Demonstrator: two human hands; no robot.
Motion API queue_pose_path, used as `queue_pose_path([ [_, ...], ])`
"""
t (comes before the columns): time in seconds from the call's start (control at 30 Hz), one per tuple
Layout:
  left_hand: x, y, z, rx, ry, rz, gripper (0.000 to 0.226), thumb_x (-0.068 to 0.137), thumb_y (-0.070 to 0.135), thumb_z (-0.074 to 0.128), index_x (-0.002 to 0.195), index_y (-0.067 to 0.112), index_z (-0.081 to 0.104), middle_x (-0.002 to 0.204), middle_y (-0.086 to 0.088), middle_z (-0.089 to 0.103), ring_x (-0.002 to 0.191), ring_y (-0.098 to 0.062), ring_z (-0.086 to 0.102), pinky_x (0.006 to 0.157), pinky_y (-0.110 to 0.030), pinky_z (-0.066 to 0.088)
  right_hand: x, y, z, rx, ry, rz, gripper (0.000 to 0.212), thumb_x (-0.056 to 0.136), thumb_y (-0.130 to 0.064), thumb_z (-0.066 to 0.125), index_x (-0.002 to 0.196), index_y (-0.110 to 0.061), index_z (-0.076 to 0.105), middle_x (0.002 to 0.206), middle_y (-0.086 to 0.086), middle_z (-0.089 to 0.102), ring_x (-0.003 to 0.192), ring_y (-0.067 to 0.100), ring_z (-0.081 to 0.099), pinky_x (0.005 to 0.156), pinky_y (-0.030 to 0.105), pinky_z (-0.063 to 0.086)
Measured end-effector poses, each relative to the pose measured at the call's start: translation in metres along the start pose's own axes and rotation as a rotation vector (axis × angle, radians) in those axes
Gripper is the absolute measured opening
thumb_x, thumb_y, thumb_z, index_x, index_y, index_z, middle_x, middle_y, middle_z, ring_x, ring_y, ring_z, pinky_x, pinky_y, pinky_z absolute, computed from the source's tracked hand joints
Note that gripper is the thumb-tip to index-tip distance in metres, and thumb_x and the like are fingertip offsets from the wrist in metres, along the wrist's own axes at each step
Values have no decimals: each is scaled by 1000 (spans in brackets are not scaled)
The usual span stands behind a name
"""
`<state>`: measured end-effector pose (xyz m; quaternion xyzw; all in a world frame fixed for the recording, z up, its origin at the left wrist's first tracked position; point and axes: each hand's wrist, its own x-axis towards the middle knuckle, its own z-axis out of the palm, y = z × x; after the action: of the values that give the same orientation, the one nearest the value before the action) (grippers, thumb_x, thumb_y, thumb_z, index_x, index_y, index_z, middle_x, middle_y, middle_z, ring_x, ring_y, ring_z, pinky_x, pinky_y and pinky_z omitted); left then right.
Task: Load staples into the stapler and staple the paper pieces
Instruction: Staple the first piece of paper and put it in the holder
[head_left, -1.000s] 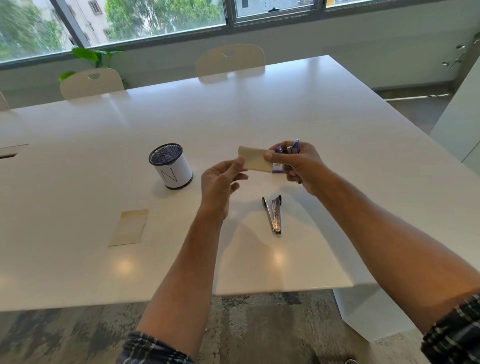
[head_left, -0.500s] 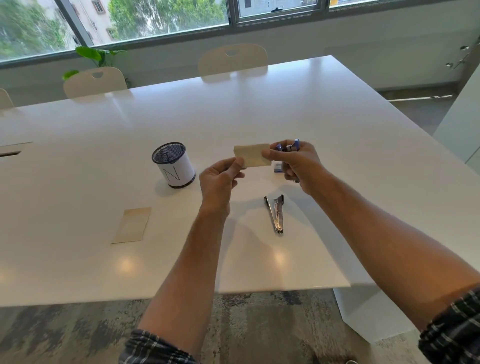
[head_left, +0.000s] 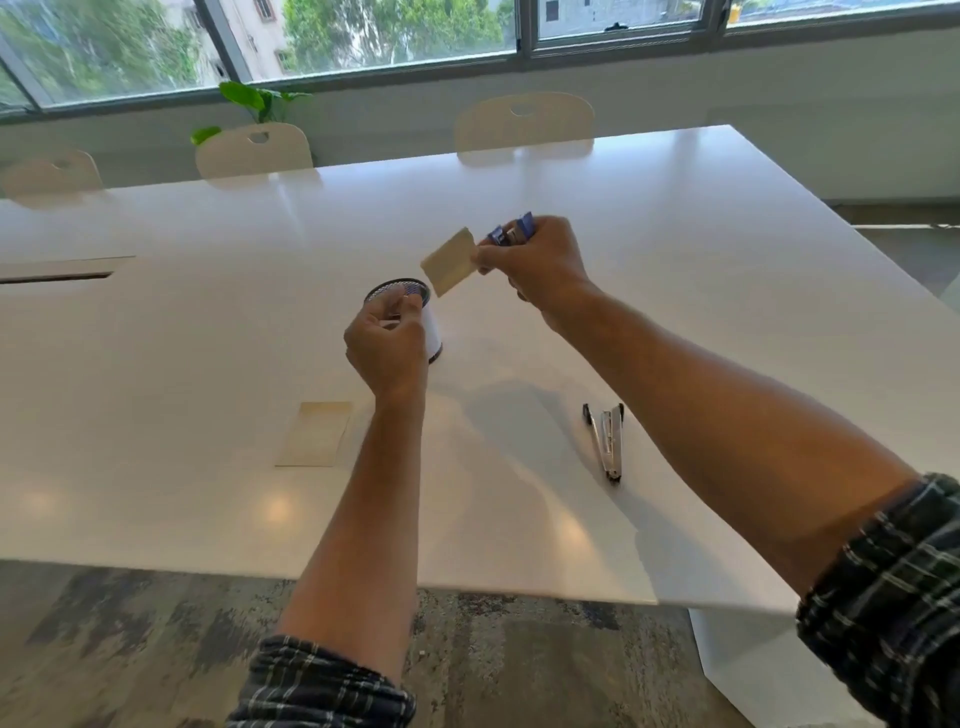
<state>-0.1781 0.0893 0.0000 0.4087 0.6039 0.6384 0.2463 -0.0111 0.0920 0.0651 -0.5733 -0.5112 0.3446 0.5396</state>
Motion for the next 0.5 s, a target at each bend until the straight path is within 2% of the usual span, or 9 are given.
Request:
queue_pose_path([
  [0.1, 7, -8, -9, 155, 36, 119, 18, 87, 17, 75, 104, 15, 81, 109, -1, 75, 98, -16, 71, 84, -14, 48, 9, -4, 23, -125, 28, -40, 9, 71, -10, 81, 69, -10, 72, 72, 5, 70, 60, 11, 55, 56, 25, 46],
  [0.17, 9, -13, -12, 193, 32, 161, 16, 88, 14, 75, 102, 11, 82, 112, -3, 72, 98, -20, 71, 83, -18, 50, 14, -2, 38, -184, 31, -55, 24, 70, -10, 79, 57, -15, 59, 65, -1, 62, 55, 10, 48, 50, 21, 40],
  [0.27, 11, -19, -14, 198, 6, 160, 16, 87, 11, 75, 102, 9, 81, 113, -3, 70, 89, -25, 72, 78, -21, 54, 19, 5, 57, -250, 30, -64, 23, 71, -12, 74, 60, -7, 54, 59, -4, 49, 54, 13, 37, 45, 23, 33],
  [0.37, 12, -23, -15, 191, 12, 186, 15, 86, 9, 76, 99, 8, 82, 110, -2, 70, 93, -20, 71, 76, -4, 47, 20, 9, 73, -325, 29, -110, 39, 69, -12, 71, 53, -16, 35, 50, -8, 35, 46, 12, 27, 39, 19, 24],
  [0.43, 13, -24, -15, 188, 26, 200, 13, 85, 8, 76, 97, 7, 82, 108, -3, 72, 98, -14, 69, 77, 3, 41, 22, 10, 82, -368, 20, -121, 41, 70, -11, 69, 53, -21, 33, 52, -10, 35, 45, 11, 29, 39, 16, 22],
  [0.5, 14, -24, -15, 183, 35, 200, 12, 85, 7, 76, 95, 6, 82, 106, -4, 73, 97, -11, 67, 78, 4, 38, 22, 9, 89, -412, -5, -109, 41, 72, -12, 69, 56, -24, 33, 56, -11, 36, 47, 9, 32, 42, 18, 25],
])
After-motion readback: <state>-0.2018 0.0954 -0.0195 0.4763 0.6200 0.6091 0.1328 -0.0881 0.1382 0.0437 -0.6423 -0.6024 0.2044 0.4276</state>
